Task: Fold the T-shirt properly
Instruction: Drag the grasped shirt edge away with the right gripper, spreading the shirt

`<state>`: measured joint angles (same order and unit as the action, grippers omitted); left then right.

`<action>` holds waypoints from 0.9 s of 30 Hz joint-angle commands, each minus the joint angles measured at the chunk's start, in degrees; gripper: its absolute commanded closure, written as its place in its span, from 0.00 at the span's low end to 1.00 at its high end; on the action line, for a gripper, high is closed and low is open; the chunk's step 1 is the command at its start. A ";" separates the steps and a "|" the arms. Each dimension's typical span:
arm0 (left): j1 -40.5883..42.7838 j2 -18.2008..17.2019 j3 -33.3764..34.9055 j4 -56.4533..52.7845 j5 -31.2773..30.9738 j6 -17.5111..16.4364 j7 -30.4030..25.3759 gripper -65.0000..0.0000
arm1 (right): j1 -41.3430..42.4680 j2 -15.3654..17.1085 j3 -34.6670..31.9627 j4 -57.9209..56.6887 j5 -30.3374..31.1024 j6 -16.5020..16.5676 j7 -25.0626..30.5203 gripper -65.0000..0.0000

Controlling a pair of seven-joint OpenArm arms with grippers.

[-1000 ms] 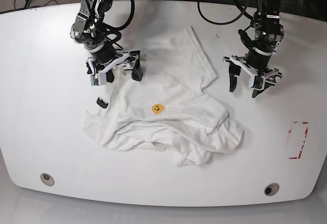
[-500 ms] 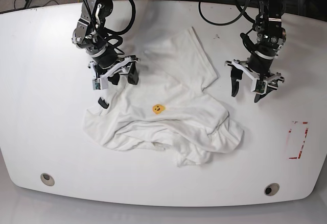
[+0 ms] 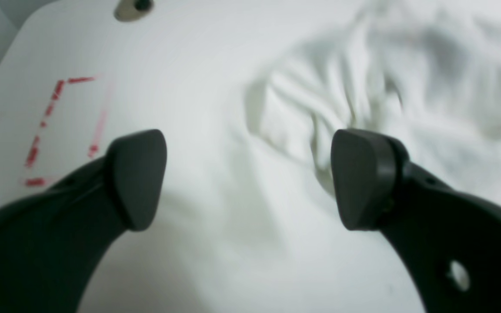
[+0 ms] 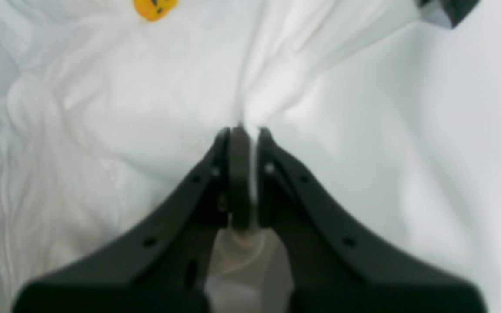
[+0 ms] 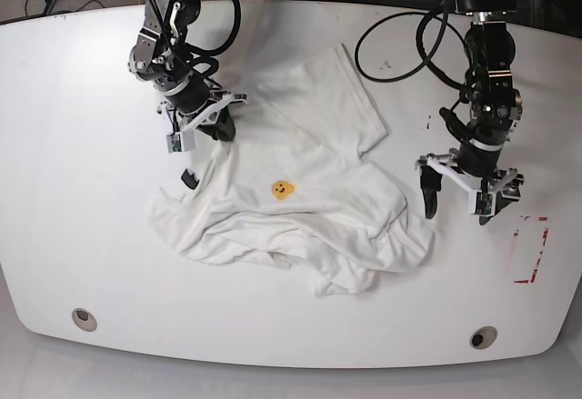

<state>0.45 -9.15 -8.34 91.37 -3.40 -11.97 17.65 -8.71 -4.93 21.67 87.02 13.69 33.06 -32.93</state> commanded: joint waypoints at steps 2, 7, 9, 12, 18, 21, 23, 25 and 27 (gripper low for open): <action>-3.74 0.40 -0.23 -1.66 -0.34 0.05 -0.02 0.06 | -2.94 0.49 0.35 5.24 -0.73 -0.14 -0.96 1.00; -6.12 0.66 -0.23 -4.74 -0.34 0.05 -0.02 0.06 | -6.28 1.72 0.44 9.37 -0.73 -0.14 -1.14 1.00; -7.00 1.54 -0.23 -5.97 -0.34 0.05 -0.02 0.06 | -7.69 3.04 0.44 10.87 -0.73 -0.14 -2.19 1.00; -7.96 2.07 -0.23 -7.90 -0.34 0.05 -0.02 0.05 | -9.18 4.27 0.53 12.36 -0.46 -0.05 -3.78 1.00; -9.28 2.16 -0.23 -11.50 -0.43 0.05 -0.02 0.05 | -12.26 6.38 1.76 15.97 -0.73 -0.05 -4.39 1.00; -9.37 2.25 -0.23 -12.38 -0.43 0.05 -0.02 0.05 | -12.96 6.99 2.64 16.76 -0.73 0.13 -4.48 1.00; -9.37 2.51 -0.23 -12.65 -0.43 0.05 -0.02 0.05 | -13.40 7.70 2.99 16.84 -0.73 0.30 -4.48 1.00; -9.28 3.21 -0.23 -12.74 -0.43 0.05 -0.02 0.05 | -13.49 8.75 3.08 16.93 -0.73 0.30 -4.65 1.00; -9.20 3.74 -0.23 -12.74 -0.43 0.05 -0.02 0.05 | -13.66 9.37 3.08 16.93 -0.73 0.30 -5.09 1.00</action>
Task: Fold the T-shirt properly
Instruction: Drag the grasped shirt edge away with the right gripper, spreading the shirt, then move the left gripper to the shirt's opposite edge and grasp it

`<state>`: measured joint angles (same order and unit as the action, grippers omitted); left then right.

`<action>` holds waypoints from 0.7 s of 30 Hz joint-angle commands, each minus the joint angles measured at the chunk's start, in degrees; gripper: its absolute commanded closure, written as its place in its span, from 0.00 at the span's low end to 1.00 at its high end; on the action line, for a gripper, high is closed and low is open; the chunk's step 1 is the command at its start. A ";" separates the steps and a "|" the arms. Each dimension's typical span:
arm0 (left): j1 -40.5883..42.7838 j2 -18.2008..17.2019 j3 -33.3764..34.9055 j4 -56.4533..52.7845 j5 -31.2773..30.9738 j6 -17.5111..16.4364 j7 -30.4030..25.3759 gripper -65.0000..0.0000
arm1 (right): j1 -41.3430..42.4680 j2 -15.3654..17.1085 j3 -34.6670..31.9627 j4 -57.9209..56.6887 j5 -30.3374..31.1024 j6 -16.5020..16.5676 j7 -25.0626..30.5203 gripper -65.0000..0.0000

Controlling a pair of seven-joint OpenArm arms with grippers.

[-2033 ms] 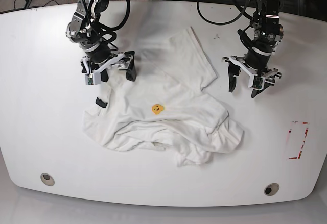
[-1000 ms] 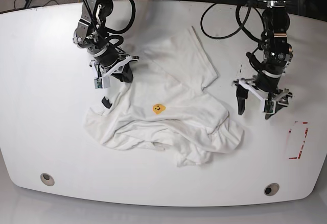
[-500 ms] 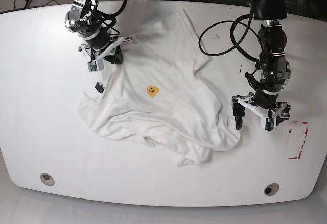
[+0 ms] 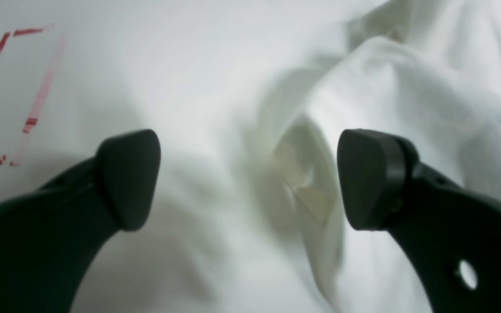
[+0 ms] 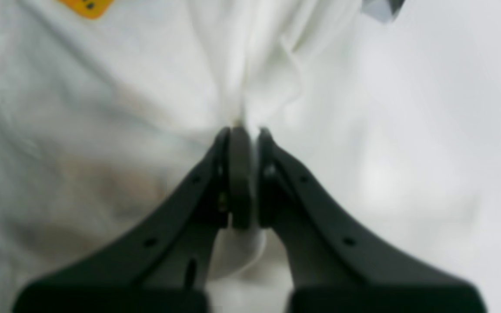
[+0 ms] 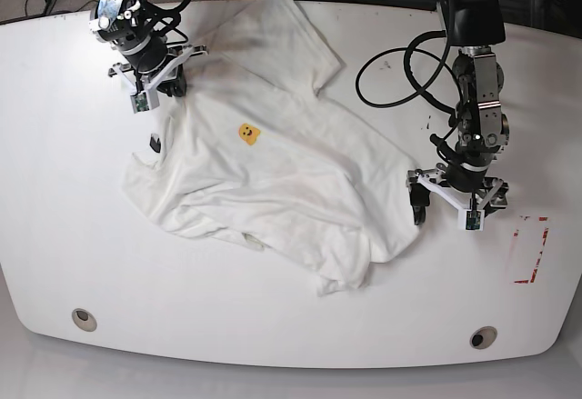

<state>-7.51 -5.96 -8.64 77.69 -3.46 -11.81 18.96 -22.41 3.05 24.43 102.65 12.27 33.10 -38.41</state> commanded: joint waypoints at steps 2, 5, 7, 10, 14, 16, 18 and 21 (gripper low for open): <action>-1.06 0.99 0.07 0.86 -0.36 -0.10 -1.33 0.05 | 0.04 1.74 0.50 1.22 0.69 0.26 -0.22 1.00; -1.06 1.08 0.16 0.07 -0.36 -0.10 -1.33 0.05 | 0.04 1.92 0.59 1.22 0.61 0.08 -0.49 1.00; -1.06 1.16 0.25 -0.72 -0.36 -0.10 -1.33 0.05 | 0.04 2.45 0.59 1.22 0.61 -0.09 -0.49 1.00; -1.15 1.16 0.25 -1.34 -0.36 -0.10 -1.33 0.05 | -0.05 3.85 0.67 1.22 0.61 -0.09 -0.58 1.00; -0.98 1.87 0.25 -1.34 -0.36 -0.10 -1.33 0.05 | -0.57 5.26 3.31 1.13 0.61 -0.09 -0.58 1.00; -0.89 1.87 0.25 -1.34 -0.36 -0.10 -1.33 0.05 | -0.57 5.35 5.77 1.04 0.61 -0.09 -0.58 1.00; -0.89 1.87 0.25 -1.25 -0.36 -0.10 -1.33 0.05 | -0.40 5.52 8.15 0.95 0.61 0.26 -0.66 1.00; -0.62 1.87 0.16 -1.25 -0.36 -0.10 -1.33 0.05 | -0.40 6.23 9.55 0.95 0.61 0.44 -1.19 1.00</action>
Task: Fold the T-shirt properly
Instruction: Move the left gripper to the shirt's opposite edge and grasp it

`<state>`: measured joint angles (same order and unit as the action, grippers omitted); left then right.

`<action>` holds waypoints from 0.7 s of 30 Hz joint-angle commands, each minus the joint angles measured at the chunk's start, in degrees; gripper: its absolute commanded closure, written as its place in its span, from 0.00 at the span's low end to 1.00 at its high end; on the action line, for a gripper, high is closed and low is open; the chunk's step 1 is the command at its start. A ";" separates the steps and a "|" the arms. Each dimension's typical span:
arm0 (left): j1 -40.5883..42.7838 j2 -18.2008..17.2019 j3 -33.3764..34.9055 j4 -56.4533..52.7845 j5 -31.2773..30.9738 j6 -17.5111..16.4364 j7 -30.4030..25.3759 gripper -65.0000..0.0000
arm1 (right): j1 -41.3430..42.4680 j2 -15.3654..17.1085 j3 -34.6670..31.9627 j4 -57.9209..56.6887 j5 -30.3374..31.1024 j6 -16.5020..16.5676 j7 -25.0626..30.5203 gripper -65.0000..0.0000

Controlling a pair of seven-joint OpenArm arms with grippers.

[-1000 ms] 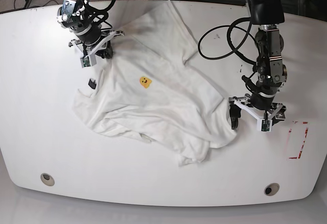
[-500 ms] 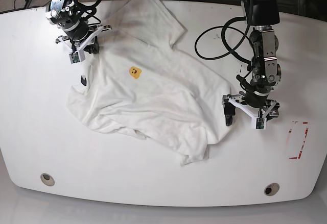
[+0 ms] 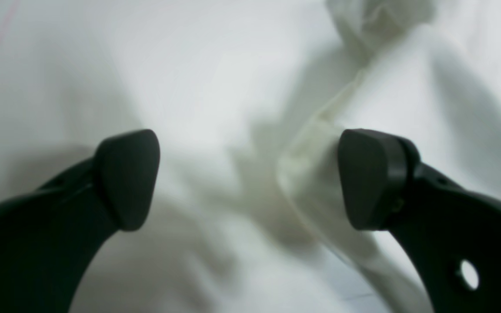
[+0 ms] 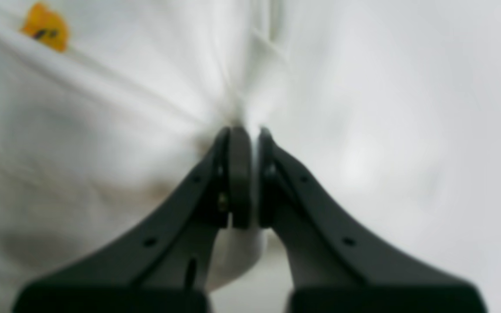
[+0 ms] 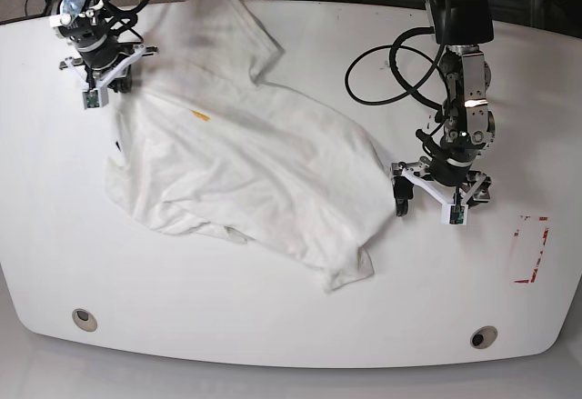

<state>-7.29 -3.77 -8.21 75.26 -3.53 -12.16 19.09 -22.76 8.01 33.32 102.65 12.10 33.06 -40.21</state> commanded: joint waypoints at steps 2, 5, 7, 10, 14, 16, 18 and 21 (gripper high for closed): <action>-0.14 -0.32 -0.28 1.26 -0.29 0.16 -1.47 0.05 | -0.14 3.02 0.48 1.04 0.78 0.48 -0.28 1.00; 0.12 -0.32 -0.28 1.35 -0.29 -0.54 -1.47 0.05 | -0.14 3.81 0.48 1.04 0.87 0.48 -0.89 1.00; 0.12 -0.23 -0.28 1.35 -0.29 -2.03 -1.47 0.05 | -0.14 3.73 0.66 1.22 0.87 0.48 -1.07 1.00; 0.12 -0.05 -0.28 1.18 -0.29 -3.70 -1.47 0.05 | -0.23 3.73 0.66 1.22 0.87 0.48 -1.07 1.00; 0.12 0.12 -0.28 1.26 -0.29 -4.32 -1.47 0.05 | -0.40 3.73 0.57 1.22 0.87 0.48 -1.07 1.00; 0.12 0.83 -0.19 1.26 -0.65 -5.02 -1.47 0.05 | -0.31 3.73 0.57 1.22 0.87 0.48 -1.07 1.00; 0.12 1.62 -0.19 1.26 -1.53 -6.96 -1.38 0.05 | -0.23 3.64 0.57 1.13 0.87 0.48 -1.07 1.00; 0.12 2.14 -0.19 1.26 -2.76 -9.33 -0.67 0.06 | -0.14 2.58 0.57 1.04 0.87 0.48 -1.07 1.00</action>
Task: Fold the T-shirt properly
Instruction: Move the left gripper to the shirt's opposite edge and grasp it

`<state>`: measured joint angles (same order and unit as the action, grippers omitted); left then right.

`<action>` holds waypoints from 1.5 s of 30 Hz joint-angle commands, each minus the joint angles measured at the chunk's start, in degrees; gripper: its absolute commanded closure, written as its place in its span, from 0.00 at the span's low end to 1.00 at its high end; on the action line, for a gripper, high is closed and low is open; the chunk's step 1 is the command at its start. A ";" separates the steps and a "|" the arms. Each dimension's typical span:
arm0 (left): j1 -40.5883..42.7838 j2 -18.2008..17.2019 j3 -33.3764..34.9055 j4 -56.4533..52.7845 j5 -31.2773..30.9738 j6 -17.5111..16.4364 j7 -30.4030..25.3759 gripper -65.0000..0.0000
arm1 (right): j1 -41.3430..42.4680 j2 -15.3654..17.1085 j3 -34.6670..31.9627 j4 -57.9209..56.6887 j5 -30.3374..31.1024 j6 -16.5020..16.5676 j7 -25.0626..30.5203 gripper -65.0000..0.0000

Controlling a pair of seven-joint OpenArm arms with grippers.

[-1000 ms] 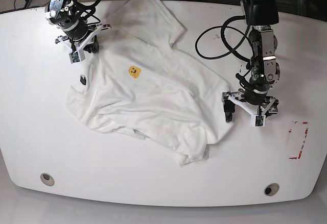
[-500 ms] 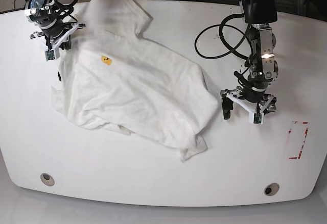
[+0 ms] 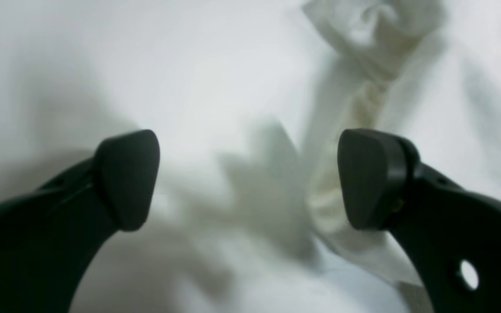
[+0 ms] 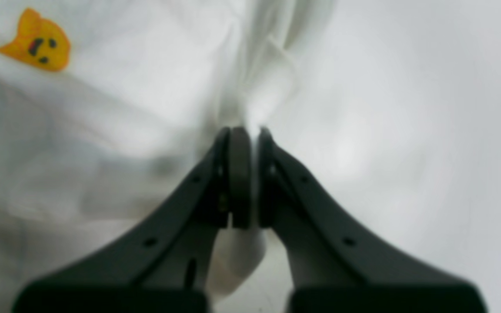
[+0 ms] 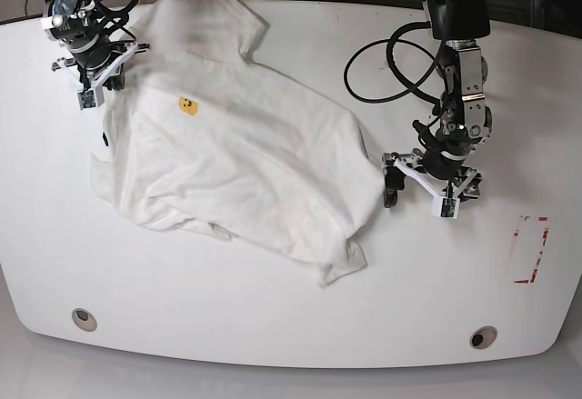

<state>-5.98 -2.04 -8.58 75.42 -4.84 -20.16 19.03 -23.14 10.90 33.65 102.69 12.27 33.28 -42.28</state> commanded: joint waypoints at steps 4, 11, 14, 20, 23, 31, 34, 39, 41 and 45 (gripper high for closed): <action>-1.71 0.68 0.18 0.67 -1.62 -1.77 2.03 0.05 | 0.32 -0.65 0.15 1.17 0.69 0.26 1.01 1.00; -1.71 2.35 2.56 -0.47 -1.62 -1.86 2.56 0.05 | 0.32 -0.83 0.07 1.17 0.69 0.26 1.01 1.00; -1.71 2.62 3.70 -1.26 -1.62 -1.86 2.64 0.05 | 0.32 -0.83 0.07 1.17 0.69 0.26 1.01 1.00; -1.71 2.62 5.90 -3.20 -1.62 -1.86 2.64 0.06 | 0.41 -0.83 0.07 1.17 0.78 0.26 1.01 1.00; -1.71 2.70 5.99 -3.73 -1.71 -1.86 2.64 0.12 | 0.85 -0.83 0.07 1.17 0.78 0.26 1.01 1.00; -2.42 2.70 6.16 -6.19 -1.71 -1.95 2.73 0.47 | 1.11 -0.83 0.07 1.17 1.13 0.26 1.01 1.00; -3.03 2.70 6.25 -7.07 -1.71 -1.95 2.91 0.57 | 1.11 -1.45 0.07 1.17 1.13 0.26 1.01 1.00; -3.30 2.70 6.25 -8.82 -1.71 -3.09 2.91 0.83 | 1.29 -2.59 0.07 1.26 0.69 0.26 1.10 1.00; -3.30 2.62 6.25 -8.91 -1.62 -3.79 2.91 0.97 | 1.64 -2.68 0.07 1.26 0.69 0.26 1.10 1.00; -2.95 2.62 6.25 -8.21 -1.62 -3.97 2.91 1.00 | 1.73 -2.76 0.07 1.26 0.78 0.26 1.10 1.00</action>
<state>-8.56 0.60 -2.50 66.32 -7.18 -24.08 20.53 -21.78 7.29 33.34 102.69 12.27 33.30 -42.30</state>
